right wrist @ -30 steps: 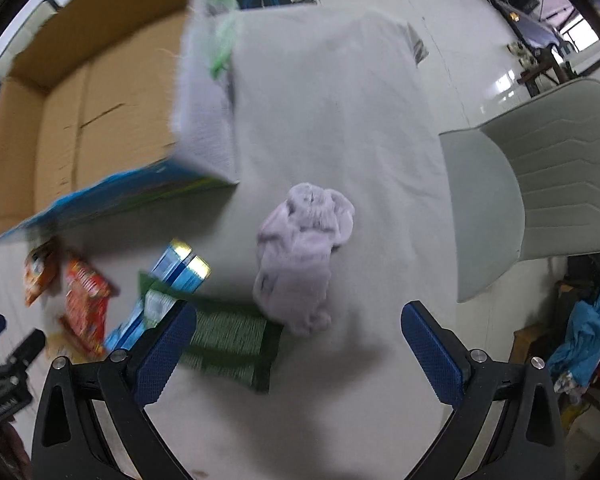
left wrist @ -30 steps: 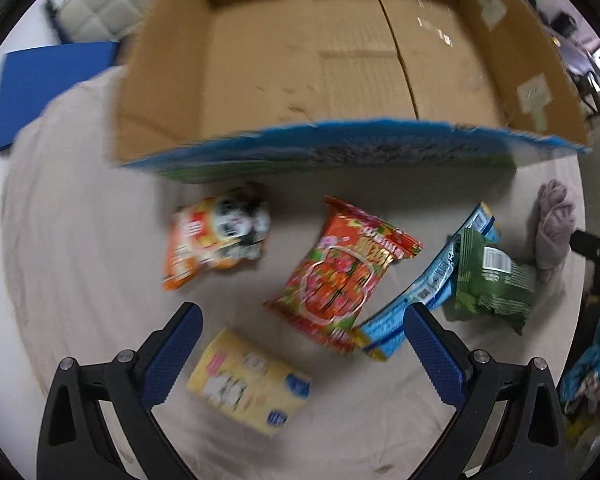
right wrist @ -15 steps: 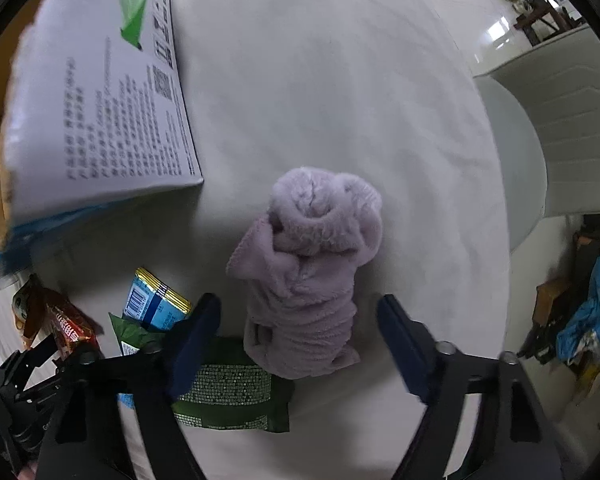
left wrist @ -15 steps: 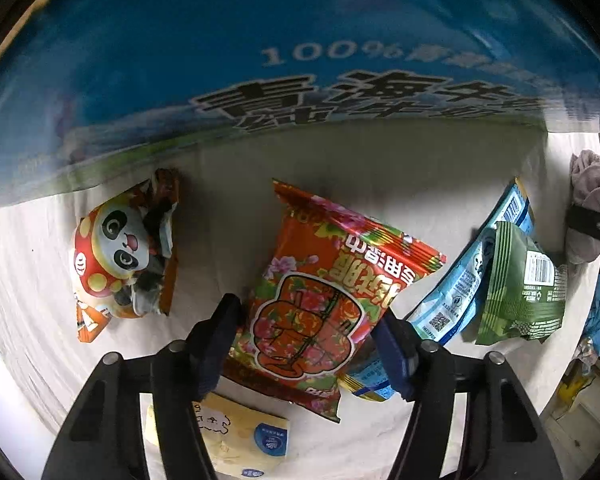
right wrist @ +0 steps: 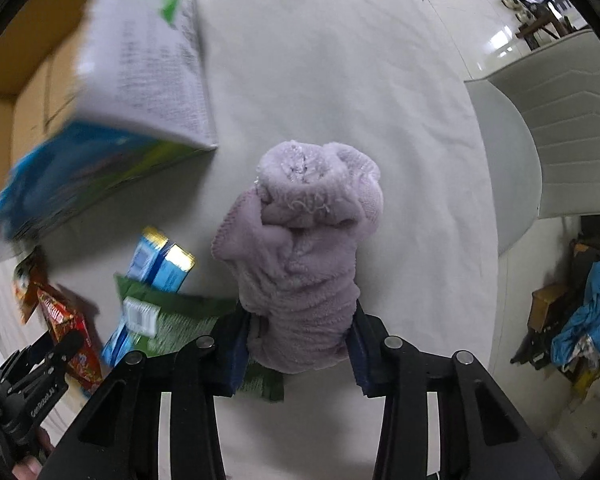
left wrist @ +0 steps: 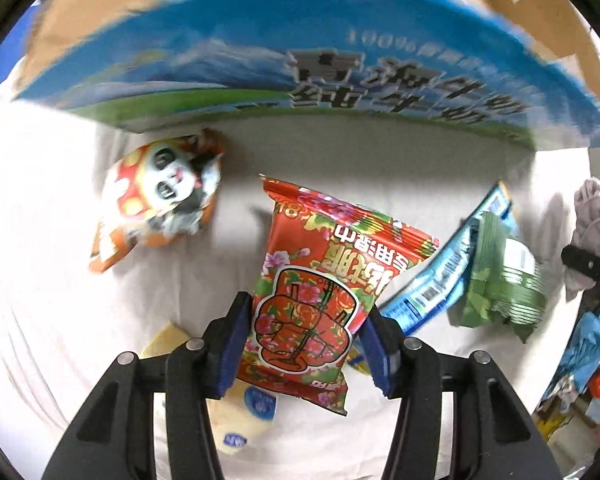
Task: Organize soft objects
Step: 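Carry red bag and towel into the box and open both tools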
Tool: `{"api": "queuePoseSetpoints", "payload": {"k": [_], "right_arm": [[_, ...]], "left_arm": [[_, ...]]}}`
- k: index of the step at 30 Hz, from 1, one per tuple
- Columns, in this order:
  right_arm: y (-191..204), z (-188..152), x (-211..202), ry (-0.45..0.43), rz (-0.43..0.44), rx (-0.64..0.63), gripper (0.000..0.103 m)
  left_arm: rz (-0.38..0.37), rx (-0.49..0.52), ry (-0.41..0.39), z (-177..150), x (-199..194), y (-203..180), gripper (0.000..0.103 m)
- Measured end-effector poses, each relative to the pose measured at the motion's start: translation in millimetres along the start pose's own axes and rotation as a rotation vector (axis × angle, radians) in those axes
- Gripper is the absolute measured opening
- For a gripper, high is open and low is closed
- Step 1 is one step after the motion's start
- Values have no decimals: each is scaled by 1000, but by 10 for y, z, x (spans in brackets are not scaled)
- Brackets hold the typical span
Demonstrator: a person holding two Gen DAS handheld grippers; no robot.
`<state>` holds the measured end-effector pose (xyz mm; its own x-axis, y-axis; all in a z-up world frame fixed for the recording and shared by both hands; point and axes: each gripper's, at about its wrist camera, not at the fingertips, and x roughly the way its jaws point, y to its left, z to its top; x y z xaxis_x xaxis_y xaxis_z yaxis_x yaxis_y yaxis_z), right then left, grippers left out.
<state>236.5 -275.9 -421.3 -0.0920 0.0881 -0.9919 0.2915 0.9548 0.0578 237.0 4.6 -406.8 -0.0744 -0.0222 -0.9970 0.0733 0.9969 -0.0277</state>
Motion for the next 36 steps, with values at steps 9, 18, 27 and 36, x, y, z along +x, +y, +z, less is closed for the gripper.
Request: {"api": "queuePoseSetpoints", "payload": {"k": [9, 18, 27, 36], "right_arm": [[108, -558, -692, -63, 101, -136, 43], [297, -557, -1530, -158, 176, -259, 43], [560, -19, -1968, -240, 181, -245, 43], [1094, 1068, -1612, -209, 194, -246, 43]], "left_arm": [[-33, -73, -168, -553, -811, -16, 49], [-131, -83, -285, -418, -1839, -405, 49], [-182, -80, -329, 406, -2221, -446, 49], [-243, -123, -207, 1575, -1862, -197, 48]]}}
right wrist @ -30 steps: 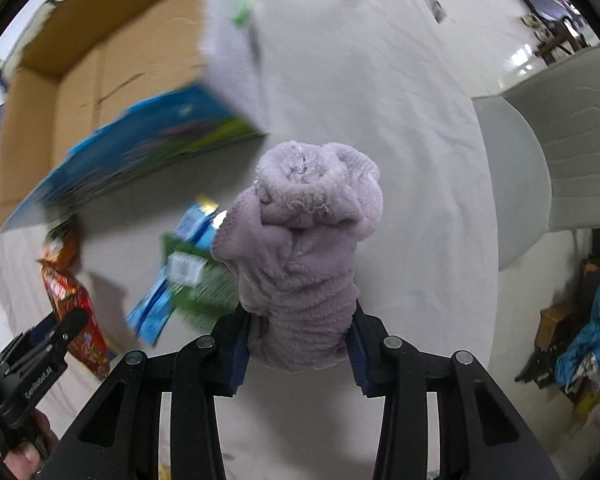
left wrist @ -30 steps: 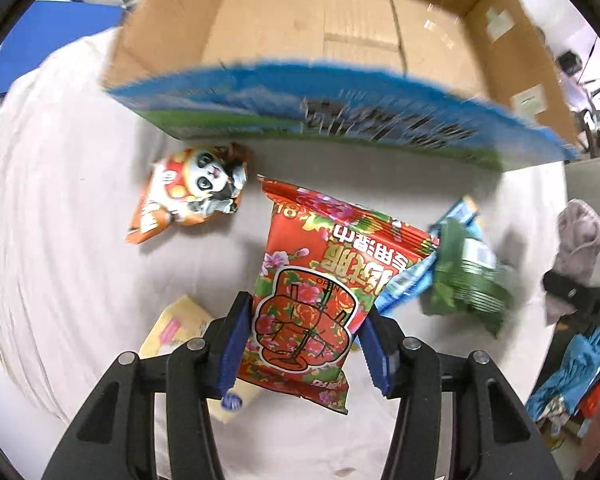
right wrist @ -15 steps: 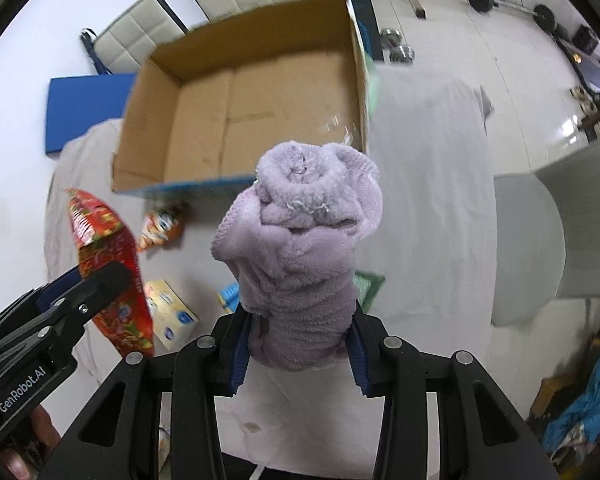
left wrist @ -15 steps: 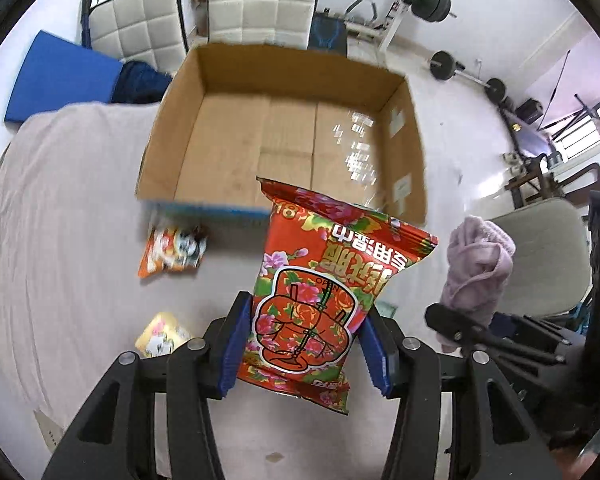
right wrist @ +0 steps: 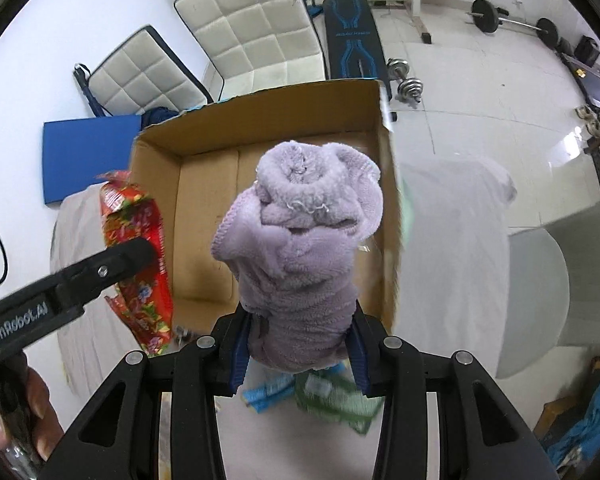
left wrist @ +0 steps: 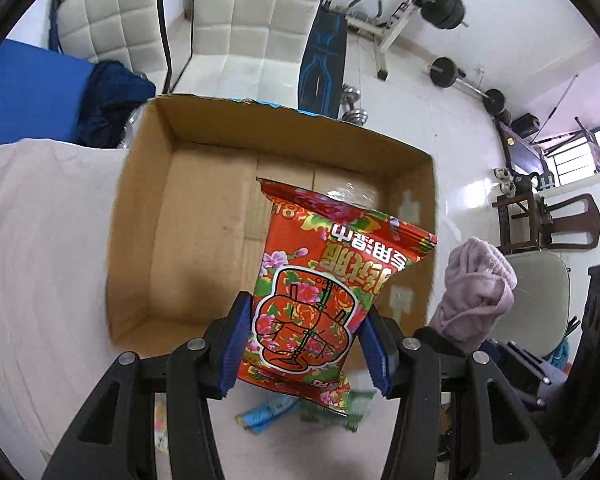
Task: Organize soft objects
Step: 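Carry red bag and towel into the box and open both tools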
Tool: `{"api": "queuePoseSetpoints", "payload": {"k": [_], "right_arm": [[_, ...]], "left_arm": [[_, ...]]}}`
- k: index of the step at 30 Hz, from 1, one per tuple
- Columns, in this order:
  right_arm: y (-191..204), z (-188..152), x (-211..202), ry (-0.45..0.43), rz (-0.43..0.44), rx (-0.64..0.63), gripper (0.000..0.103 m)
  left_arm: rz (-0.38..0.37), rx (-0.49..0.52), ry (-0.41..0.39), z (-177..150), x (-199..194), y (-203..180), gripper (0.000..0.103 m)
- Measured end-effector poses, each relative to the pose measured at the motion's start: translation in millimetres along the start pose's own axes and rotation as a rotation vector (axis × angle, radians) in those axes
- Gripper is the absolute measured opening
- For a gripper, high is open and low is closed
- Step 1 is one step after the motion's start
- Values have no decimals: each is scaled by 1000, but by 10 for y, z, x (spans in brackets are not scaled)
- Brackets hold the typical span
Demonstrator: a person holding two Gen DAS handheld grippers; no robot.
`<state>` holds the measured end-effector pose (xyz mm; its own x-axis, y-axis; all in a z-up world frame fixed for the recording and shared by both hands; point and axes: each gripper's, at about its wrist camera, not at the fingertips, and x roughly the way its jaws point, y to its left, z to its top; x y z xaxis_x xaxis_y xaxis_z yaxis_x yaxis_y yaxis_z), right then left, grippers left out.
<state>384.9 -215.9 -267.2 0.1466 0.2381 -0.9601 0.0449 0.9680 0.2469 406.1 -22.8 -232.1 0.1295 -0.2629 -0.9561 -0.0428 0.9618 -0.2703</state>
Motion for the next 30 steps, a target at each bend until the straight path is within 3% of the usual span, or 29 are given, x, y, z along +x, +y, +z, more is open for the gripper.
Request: {"api": "queuePoseSetpoints", "payload": {"k": [8, 15, 21, 25, 30], "right_arm": [[-79, 629, 970, 95, -53, -3, 43], [-127, 951, 1477, 156, -101, -44, 44], [-120, 1048, 1615, 183, -106, -46, 51], [-95, 1077, 1586, 186, -101, -47, 57], [-54, 1031, 1467, 177, -120, -62, 62]], "left_arm": [[-80, -77, 199, 668, 919, 167, 49], [-85, -76, 279, 922, 1409, 108, 49], [-68, -67, 299, 940, 1505, 72, 49], [-76, -86, 299, 918, 1435, 131, 65], [-17, -38, 240, 914, 1180, 151, 72]]}}
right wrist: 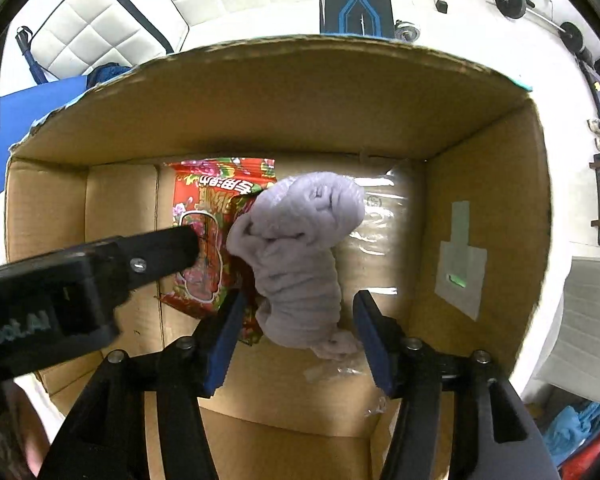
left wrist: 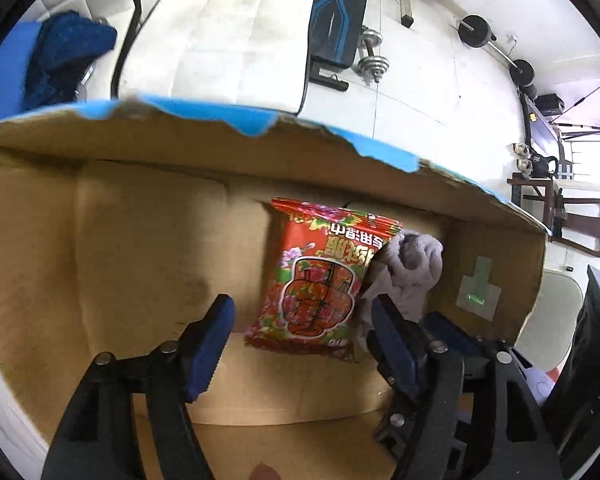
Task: Organize soft objects
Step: 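Carry red bag and towel into the box and open both tools, then grasp the yellow tissue pack with left tool while right grasps green bag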
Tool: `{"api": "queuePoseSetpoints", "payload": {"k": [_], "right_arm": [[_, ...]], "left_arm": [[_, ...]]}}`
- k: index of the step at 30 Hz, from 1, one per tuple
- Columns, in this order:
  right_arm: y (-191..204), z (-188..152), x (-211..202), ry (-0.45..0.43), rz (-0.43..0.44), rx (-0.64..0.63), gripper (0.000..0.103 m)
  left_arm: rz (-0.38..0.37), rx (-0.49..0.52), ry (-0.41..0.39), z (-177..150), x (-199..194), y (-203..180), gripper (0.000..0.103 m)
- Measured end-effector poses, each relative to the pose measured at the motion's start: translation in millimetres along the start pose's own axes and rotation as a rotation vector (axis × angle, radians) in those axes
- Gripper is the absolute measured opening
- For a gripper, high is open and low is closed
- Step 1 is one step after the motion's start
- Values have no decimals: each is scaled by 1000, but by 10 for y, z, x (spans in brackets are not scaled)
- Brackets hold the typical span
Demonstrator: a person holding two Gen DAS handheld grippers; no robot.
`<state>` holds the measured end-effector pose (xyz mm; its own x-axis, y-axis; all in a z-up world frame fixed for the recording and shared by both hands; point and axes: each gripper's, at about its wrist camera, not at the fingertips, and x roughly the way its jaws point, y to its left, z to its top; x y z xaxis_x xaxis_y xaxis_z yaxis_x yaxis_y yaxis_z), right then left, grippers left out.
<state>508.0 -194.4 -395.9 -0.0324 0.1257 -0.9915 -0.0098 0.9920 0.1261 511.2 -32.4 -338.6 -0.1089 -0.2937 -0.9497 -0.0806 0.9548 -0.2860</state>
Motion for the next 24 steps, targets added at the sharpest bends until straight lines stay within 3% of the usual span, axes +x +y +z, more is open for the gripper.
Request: {"api": "queuePoseSetpoints", "payload": {"k": [2, 4, 5, 6, 14, 18, 24], "right_arm": [[15, -58, -64, -4, 6, -2, 66], [48, -154, -126, -14, -15, -4, 78], [78, -189, -147, -21, -25, -5, 94], [98, -244, -195, -33, -28, -6, 99], [300, -782, -501, -88, -16, 52, 103], [398, -1047, -647, -163, -44, 86, 103], [440, -1446, -961, -242, -47, 90, 103]], "left_arm": [[18, 10, -31, -71, -150, 25, 85], [48, 25, -74, -176, -298, 73, 93], [68, 29, -92, -223, -377, 74, 98], [85, 34, -111, -286, -447, 100, 98], [194, 91, -226, -891, -821, 186, 98], [236, 128, -295, -1258, -941, 119, 98], [248, 152, -386, -1655, -1163, 117, 98]]}}
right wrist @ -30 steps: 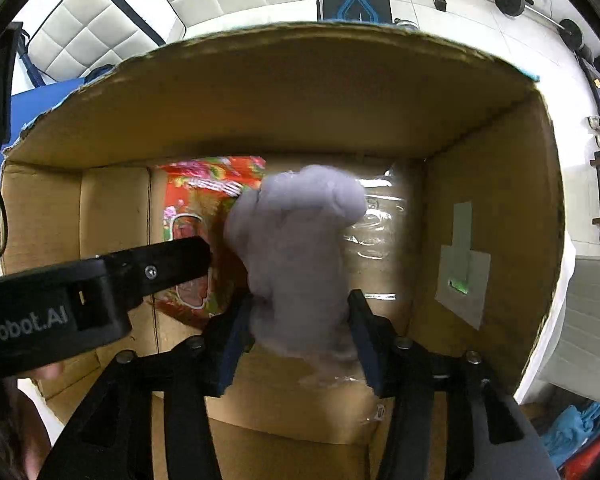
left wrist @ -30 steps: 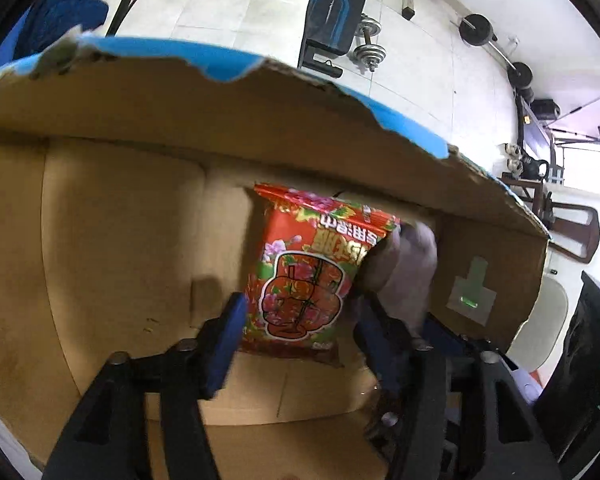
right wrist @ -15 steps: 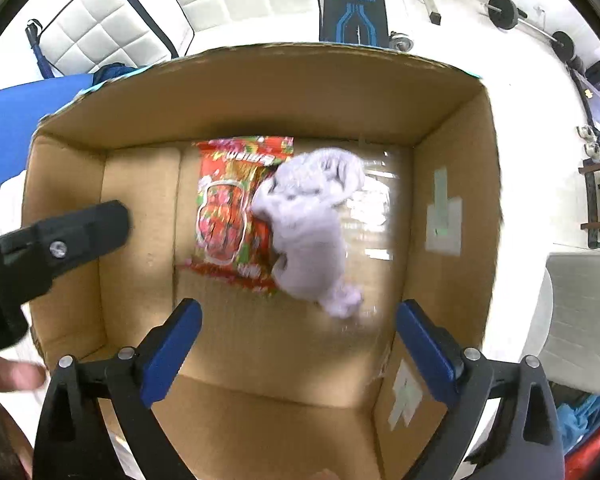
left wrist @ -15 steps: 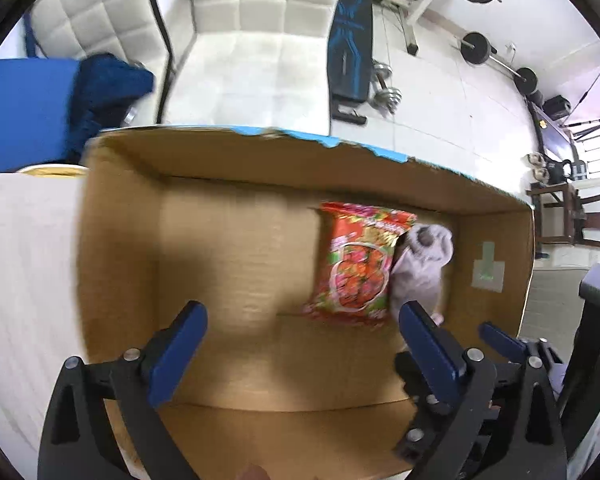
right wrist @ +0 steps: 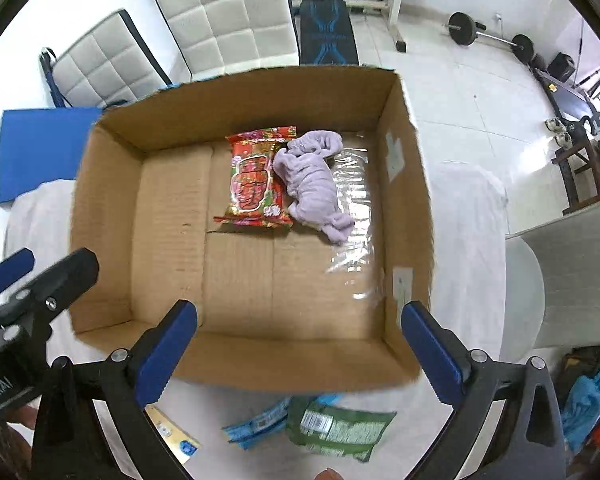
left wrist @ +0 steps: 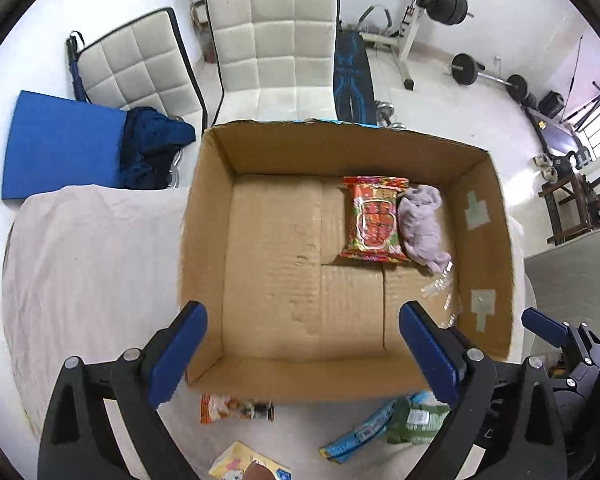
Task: Organize soft objects
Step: 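Grasp the yellow tissue pack with left tool while right grasps green bag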
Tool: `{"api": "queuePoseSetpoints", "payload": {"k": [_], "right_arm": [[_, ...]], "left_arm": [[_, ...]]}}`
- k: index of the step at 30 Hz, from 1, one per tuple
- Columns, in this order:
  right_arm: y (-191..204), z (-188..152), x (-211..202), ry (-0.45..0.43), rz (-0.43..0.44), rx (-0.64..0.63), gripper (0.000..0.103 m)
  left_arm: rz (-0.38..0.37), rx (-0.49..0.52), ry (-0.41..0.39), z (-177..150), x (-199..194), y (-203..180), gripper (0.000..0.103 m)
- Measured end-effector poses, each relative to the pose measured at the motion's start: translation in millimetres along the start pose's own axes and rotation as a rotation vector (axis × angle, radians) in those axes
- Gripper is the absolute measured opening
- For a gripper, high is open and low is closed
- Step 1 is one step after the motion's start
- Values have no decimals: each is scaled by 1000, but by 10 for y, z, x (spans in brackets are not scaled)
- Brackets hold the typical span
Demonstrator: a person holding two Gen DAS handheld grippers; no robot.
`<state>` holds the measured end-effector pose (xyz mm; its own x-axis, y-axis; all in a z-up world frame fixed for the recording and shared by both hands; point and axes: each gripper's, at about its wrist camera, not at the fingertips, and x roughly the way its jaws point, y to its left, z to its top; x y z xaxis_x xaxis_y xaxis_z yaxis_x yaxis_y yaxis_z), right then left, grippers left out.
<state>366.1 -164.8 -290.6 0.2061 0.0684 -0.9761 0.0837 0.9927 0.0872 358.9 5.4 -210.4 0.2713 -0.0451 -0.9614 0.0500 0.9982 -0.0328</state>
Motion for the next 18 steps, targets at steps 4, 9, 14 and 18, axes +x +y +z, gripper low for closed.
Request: {"api": "queuePoseSetpoints", "payload": {"k": [4, 9, 14, 18], "right_arm": [[8, -244, -342, -60, 5, -21, 103], [-20, -467, -626, -94, 34, -54, 103], [-156, -710, -781, -63, 74, -98, 103], [-274, -952, -561, 40, 55, -197, 103]], "left_arm": [[2, -3, -31, -173, -236, -107, 98], [22, -36, -86, -440, -546, -141, 98], [17, -104, -76, -732, -641, -72, 98], [43, -171, -33, -1067, -589, 73, 98]]}}
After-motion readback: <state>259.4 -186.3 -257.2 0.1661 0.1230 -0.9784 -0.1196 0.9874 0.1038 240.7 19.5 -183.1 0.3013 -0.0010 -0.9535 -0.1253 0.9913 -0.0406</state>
